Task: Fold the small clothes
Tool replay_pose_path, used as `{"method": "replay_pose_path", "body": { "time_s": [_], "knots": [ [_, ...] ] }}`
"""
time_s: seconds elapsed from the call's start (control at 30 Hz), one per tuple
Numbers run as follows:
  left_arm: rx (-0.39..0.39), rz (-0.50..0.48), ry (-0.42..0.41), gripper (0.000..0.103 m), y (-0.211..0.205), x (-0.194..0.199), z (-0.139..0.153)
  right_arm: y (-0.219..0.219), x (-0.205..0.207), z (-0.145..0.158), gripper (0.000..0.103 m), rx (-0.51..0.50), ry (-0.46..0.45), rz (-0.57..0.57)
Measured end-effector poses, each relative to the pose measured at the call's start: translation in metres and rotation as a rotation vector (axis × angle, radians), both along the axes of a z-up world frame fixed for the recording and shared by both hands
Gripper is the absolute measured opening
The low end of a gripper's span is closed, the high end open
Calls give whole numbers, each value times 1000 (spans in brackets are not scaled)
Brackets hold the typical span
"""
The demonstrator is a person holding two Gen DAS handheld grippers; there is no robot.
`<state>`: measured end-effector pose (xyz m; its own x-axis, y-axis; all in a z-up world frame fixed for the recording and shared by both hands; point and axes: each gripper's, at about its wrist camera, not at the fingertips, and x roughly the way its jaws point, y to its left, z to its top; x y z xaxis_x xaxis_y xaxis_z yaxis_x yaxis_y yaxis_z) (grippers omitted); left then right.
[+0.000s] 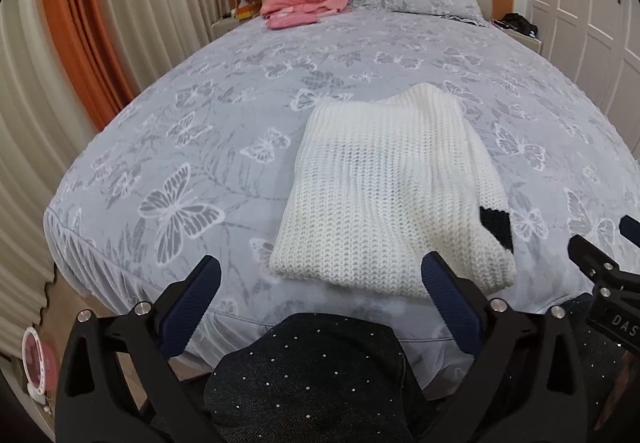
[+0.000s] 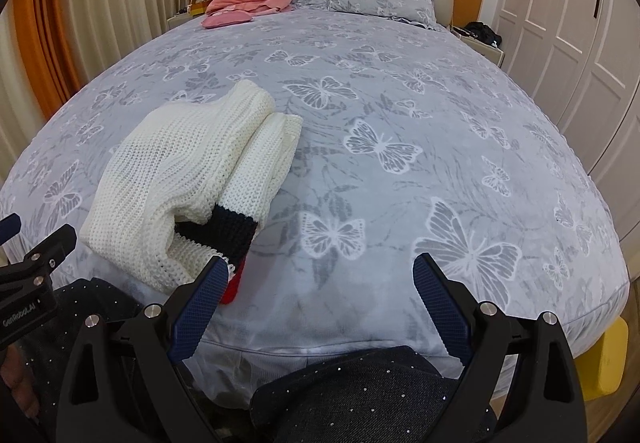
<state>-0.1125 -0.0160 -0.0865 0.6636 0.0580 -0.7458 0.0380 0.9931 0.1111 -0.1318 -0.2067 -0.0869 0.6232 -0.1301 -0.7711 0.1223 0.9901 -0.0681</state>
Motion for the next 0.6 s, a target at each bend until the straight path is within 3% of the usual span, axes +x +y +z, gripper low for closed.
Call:
{"method": "replay_pose_path", "body": {
  "time_s": [0.6],
  "knots": [
    [19,-21,10,98,-6,0,-2,0,0,0,91,3,0,-1]
  ]
}}
